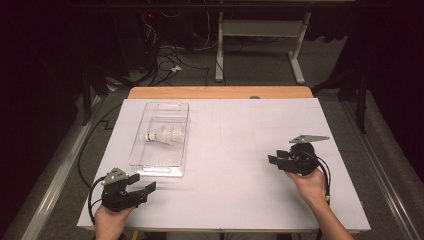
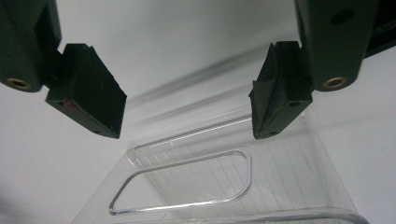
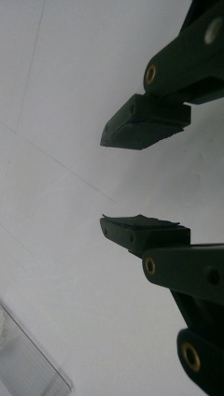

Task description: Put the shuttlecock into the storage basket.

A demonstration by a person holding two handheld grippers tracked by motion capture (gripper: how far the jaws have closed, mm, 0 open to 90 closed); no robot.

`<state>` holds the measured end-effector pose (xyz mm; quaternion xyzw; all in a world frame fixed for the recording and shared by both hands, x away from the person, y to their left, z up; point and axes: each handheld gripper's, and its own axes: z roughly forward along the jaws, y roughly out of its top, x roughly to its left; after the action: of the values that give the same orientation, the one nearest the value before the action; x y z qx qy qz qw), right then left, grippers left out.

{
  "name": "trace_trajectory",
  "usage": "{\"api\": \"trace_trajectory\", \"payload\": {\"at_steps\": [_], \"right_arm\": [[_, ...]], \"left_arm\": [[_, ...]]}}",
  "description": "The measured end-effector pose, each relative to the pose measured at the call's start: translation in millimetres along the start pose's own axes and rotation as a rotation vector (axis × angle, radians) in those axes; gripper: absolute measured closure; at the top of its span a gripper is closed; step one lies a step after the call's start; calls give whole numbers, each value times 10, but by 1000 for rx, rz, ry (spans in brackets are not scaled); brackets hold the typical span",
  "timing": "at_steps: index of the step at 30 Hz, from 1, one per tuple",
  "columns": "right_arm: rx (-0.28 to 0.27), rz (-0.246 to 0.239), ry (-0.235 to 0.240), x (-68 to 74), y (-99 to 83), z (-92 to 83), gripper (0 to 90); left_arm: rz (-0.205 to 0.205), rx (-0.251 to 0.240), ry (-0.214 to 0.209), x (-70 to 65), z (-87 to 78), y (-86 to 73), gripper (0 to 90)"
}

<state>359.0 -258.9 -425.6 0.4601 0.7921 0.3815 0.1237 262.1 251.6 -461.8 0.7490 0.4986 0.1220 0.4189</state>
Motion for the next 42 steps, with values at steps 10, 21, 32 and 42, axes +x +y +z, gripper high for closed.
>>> {"api": "trace_trajectory", "payload": {"at_steps": [10, 21, 32, 42], "right_arm": [[-24, 2, -9, -15, -59, -82, 538], [-35, 4, -19, -27, -131, -147, 514], [-62, 7, -42, -55, -232, -215, 482], [-75, 23, -56, -88, -341, -288, 471]], "left_arm": [[-1, -1, 1, -1, 0, 0, 276], [-5, -3, 2, 3, -3, -1, 276], [-8, -5, 0, 8, 0, 2, 276], [-6, -4, -1, 1, -2, 2, 276]]}}
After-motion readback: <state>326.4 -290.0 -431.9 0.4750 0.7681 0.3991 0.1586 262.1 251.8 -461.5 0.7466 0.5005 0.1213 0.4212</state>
